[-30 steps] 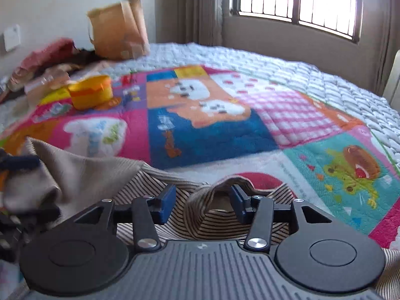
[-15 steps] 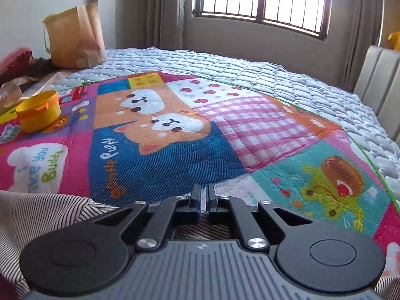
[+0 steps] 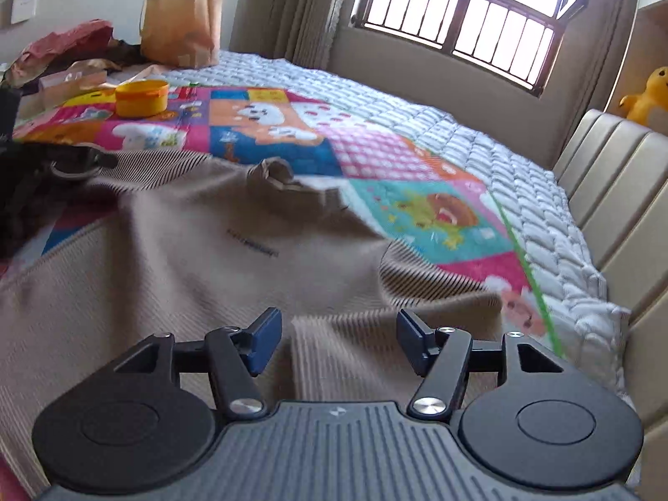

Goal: Fold clothes

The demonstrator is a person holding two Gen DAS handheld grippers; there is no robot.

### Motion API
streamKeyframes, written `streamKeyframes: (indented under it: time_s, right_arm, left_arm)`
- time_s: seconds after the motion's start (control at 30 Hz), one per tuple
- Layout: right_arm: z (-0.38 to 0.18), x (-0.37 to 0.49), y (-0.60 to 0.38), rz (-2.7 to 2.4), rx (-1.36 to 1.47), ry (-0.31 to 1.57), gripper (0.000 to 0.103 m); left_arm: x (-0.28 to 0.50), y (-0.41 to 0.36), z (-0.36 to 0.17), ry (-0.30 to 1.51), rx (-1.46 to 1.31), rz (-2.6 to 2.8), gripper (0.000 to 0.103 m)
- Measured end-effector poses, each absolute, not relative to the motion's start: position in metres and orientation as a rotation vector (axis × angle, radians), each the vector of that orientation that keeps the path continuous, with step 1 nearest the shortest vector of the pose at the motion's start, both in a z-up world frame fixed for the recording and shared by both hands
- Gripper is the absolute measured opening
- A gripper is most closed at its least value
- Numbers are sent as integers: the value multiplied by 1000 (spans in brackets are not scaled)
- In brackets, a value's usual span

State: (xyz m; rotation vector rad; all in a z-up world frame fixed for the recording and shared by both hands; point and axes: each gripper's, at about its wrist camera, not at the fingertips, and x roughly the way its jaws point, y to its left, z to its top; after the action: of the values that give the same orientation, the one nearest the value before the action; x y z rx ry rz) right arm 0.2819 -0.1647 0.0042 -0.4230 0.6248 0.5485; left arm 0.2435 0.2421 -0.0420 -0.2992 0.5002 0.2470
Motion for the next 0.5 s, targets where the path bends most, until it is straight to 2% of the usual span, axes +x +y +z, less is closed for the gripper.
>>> streamKeyframes:
  time_s: [0.1, 0.17, 0.2, 0.23, 0.27, 0.5]
  right_arm:
    - [-20, 275, -159, 525, -451, 652, 61]
    - [-29, 277, -157, 488, -489, 650, 51]
    - [-33, 278, -156, 470, -508, 648, 29]
    - [-38, 279, -155, 451, -527, 647, 16]
    - [-36, 282, -158, 426, -523, 642, 9]
    - [70, 324, -253, 133, -250, 500, 9]
  left_arm:
    - [234, 236, -33, 518, -275, 233, 103]
    - [221, 233, -25, 527, -262, 219, 103]
    - [212, 231, -21, 527, -251, 215, 103]
    - [203, 231, -17, 529, -239, 213, 103]
    - [193, 230, -14, 530, -227, 212, 103]
    - [142, 242, -5, 532, -240, 219, 103]
